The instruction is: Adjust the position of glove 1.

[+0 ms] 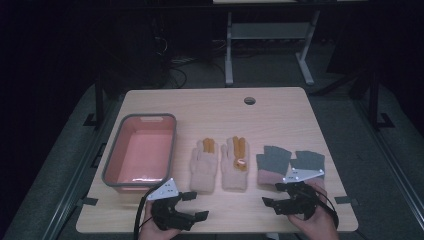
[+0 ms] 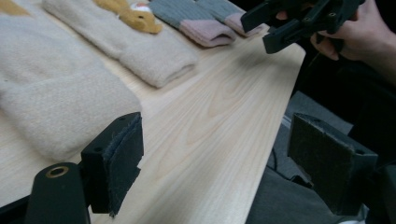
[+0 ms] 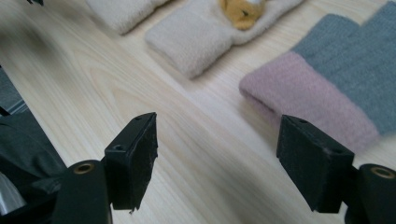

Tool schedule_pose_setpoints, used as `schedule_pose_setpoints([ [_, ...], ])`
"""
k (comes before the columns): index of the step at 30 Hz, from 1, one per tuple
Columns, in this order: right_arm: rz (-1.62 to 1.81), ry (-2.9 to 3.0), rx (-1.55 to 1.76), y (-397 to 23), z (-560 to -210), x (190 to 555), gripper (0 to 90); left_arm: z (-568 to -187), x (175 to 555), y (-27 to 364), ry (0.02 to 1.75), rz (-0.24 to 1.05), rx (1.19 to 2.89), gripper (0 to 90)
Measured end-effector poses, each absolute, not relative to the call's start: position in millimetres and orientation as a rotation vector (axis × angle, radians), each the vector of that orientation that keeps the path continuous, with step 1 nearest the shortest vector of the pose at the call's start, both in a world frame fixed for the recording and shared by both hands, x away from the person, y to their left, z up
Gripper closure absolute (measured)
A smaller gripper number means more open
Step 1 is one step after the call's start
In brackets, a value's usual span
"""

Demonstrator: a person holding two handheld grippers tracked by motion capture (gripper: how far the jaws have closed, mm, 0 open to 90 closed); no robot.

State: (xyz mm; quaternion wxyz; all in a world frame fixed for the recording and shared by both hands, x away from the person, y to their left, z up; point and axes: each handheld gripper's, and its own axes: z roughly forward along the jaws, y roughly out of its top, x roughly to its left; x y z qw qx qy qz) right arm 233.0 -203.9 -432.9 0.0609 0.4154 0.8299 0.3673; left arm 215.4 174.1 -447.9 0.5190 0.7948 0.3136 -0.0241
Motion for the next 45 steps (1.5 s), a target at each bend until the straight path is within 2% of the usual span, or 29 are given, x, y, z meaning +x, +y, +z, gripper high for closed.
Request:
schedule_pose_setpoints([
  [11,1.022,2.589,1.248,-188,-426,251,27.9,-446,215,175,0.743,-0.037,1.91,18.9],
  [32,0.962,2.686,1.115,-150,-383,294,29.3,-445,212,173,0.737,-0.021,1.906,18.9],
  [45,0.856,2.745,1.064,-125,-386,322,31.6,-445,212,173,0.732,-0.02,1.901,19.0],
])
